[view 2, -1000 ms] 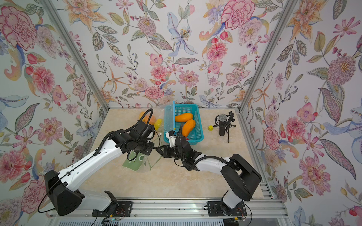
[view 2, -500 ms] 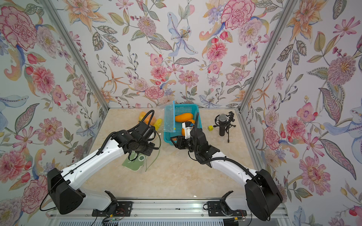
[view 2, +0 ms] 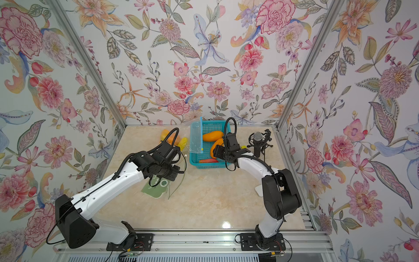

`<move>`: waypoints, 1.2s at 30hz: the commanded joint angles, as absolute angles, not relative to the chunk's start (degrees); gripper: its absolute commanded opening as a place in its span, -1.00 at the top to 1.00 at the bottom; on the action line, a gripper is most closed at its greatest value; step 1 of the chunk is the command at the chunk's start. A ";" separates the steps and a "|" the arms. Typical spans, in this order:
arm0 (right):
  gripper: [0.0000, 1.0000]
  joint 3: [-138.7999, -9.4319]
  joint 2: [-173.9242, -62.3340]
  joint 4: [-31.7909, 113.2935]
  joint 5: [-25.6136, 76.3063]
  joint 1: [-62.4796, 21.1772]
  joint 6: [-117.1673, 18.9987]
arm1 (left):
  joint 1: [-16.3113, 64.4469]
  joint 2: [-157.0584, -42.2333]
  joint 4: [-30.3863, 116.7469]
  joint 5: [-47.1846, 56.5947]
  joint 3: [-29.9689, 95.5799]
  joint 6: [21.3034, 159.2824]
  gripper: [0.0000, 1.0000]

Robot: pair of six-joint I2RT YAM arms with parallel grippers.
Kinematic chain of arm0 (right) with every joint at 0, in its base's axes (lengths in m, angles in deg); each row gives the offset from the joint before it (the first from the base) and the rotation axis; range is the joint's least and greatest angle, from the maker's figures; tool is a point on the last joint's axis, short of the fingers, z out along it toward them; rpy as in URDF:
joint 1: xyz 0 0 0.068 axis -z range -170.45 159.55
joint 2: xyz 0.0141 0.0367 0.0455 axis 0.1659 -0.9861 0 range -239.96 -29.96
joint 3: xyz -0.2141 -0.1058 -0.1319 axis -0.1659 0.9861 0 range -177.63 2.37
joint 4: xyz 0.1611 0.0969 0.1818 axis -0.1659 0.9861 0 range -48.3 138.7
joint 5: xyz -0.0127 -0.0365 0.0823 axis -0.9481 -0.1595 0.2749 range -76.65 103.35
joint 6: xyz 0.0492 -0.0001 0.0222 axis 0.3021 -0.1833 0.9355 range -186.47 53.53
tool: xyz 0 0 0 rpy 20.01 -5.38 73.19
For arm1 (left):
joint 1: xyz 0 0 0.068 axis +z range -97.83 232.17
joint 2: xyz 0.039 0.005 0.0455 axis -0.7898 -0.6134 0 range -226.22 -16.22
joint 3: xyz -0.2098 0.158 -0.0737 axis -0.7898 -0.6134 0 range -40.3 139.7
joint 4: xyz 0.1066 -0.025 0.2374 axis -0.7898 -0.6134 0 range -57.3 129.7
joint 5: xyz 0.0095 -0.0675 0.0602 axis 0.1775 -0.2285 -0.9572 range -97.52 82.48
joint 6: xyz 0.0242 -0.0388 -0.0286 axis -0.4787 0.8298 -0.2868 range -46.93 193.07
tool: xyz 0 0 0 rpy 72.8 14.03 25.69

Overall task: Place the mango in a zip-top bag and seal the zipper
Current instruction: Pick up the mango from the basket.

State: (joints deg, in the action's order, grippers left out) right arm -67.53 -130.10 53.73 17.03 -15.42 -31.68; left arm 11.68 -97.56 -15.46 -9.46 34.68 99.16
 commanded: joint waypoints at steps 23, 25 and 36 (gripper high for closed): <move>-0.70 -94.98 -157.29 68.20 5.99 -15.76 -18.28 | 11.91 -94.61 -12.96 -8.27 32.90 97.73 1.00; -0.41 -95.14 -156.81 68.17 6.15 -16.00 -18.98 | 12.00 -94.61 -12.95 -8.23 32.99 97.63 1.00; 0.03 -86.37 -140.11 62.49 8.12 -18.90 -27.69 | 13.45 -93.91 -10.55 -6.67 30.67 97.33 1.00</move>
